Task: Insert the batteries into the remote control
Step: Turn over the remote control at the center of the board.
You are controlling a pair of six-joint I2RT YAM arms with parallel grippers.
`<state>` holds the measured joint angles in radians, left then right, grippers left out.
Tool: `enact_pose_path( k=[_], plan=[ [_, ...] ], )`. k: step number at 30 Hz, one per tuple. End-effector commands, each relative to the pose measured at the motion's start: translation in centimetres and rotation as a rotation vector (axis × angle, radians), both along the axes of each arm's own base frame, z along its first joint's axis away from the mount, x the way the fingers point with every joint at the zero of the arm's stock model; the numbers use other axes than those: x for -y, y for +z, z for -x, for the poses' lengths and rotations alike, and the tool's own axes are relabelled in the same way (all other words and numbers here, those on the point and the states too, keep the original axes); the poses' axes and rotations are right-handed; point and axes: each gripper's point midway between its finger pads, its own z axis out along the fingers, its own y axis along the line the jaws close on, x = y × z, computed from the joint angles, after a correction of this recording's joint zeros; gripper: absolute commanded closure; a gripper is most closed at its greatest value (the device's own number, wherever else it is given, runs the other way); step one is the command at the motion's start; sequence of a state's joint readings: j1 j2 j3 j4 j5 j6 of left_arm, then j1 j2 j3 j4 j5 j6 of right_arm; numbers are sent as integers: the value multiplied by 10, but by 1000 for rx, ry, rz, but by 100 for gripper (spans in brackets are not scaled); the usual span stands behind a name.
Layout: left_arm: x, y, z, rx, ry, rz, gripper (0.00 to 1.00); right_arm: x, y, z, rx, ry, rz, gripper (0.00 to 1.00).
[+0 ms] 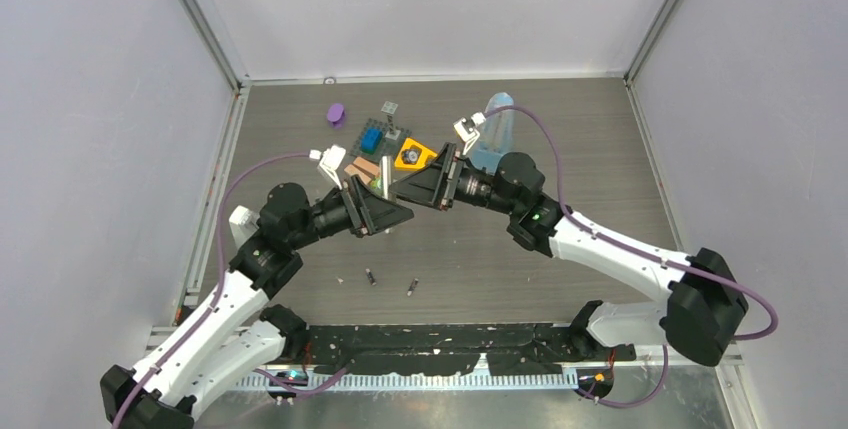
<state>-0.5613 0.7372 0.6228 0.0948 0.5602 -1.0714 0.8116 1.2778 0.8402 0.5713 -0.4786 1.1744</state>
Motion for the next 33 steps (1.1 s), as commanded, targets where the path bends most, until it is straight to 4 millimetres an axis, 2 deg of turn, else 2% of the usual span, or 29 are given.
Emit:
enact_pose_path(
  k=[1, 2, 4, 5, 7, 9, 11, 15, 19, 22, 26, 30, 31, 33],
  plan=[
    [-40, -45, -30, -18, 251, -320, 100, 19, 2, -12, 70, -147, 100, 11],
    [-54, -59, -37, -43, 321, -405, 100, 25, 3, -17, 97, -192, 125, 8],
    [-81, -81, -49, -75, 444, -557, 100, 37, -19, -25, 82, -261, 241, 5],
    [-97, -93, -56, -97, 523, -638, 100, 42, -21, -27, 88, -286, 263, 4],
    [-120, -114, -68, -133, 618, -775, 100, 52, -37, -36, 90, -350, 346, 4],
    [-134, -134, -78, -198, 665, -896, 100, 60, -55, -43, 87, -394, 431, 4],
    [-137, -149, -85, -246, 666, -964, 100, 65, -75, -44, 65, -402, 508, 5],
    [-145, -178, -100, -347, 677, -1104, 100, 72, -98, -52, 53, -435, 609, 7],
    [-147, -206, -108, -425, 662, -1190, 100, 89, -125, -63, 29, -502, 763, 8],
    [-146, -227, -111, -466, 638, -1226, 95, 104, -143, -66, 16, -534, 872, 8],
    [-147, -256, -106, -552, 591, -1268, 89, 140, -166, -75, -12, -634, 1025, 9],
    [-149, -271, -102, -598, 562, -1290, 85, 181, -190, -77, -60, -701, 1138, 9],
    [-149, -273, -101, -601, 557, -1290, 81, 189, -193, -76, -67, -710, 1160, 8],
    [-149, -276, -99, -605, 549, -1293, 63, 211, -200, -79, -82, -752, 1208, 8]
  ],
)
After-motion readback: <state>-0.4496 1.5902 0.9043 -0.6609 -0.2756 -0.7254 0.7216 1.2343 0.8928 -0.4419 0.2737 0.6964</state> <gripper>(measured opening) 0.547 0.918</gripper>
